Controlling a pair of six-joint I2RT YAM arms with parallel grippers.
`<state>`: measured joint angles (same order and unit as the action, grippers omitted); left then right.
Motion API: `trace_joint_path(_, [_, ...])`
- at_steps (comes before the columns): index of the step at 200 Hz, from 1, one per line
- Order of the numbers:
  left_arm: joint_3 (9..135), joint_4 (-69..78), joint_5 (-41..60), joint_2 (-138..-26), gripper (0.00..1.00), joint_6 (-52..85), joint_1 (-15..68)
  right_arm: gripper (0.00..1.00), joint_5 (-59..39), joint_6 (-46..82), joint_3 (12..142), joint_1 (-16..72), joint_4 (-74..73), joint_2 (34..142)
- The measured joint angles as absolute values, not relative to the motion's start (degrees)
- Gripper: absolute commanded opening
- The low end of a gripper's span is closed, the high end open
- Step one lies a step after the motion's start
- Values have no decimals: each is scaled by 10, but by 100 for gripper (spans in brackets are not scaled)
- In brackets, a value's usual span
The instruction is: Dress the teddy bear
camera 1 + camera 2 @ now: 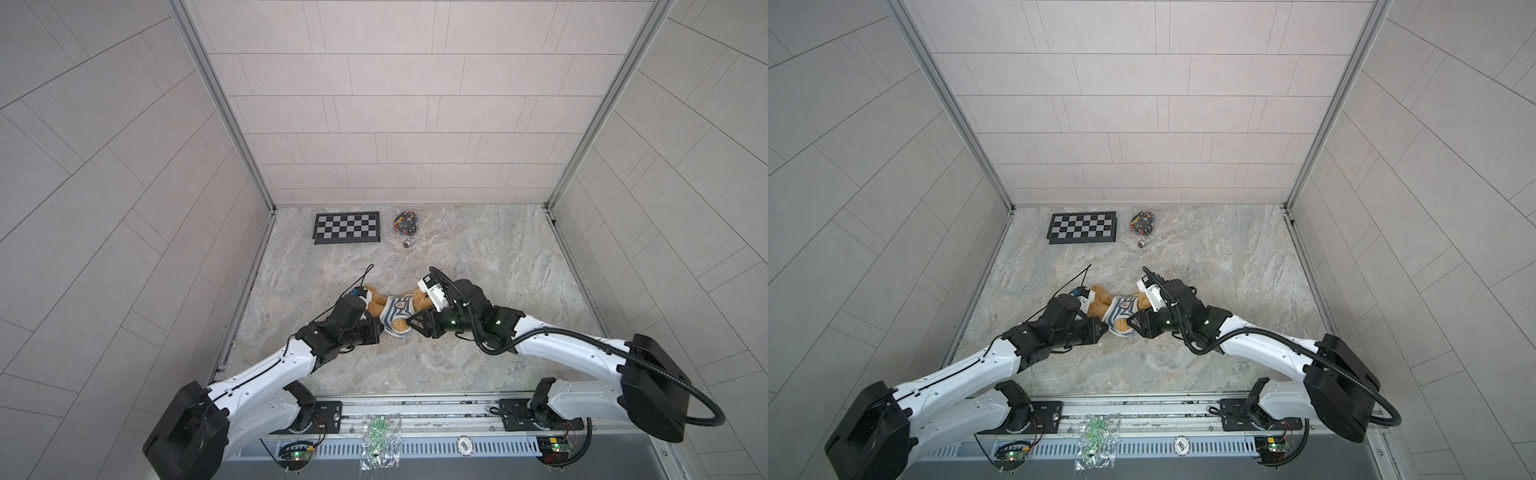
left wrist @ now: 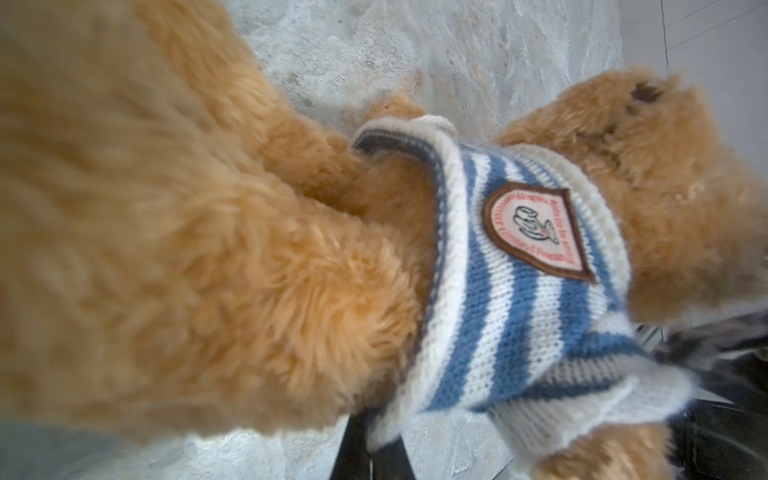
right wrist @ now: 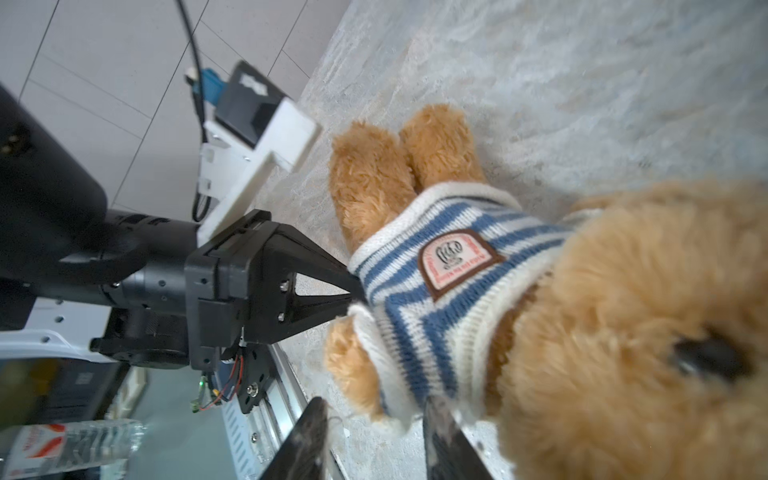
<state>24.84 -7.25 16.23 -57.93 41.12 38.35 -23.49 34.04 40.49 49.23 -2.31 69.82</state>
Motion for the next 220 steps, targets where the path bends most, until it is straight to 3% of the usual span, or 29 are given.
trace_joint_path(59, [252, -40, 181, -584, 0, 437, 399, 42, -123, 190, 444, 582, 55, 630])
trace_joint_path(220, [260, -8, 195, -600, 0, 457, 406, 31, 19, 114, 480, 624, 118, 766])
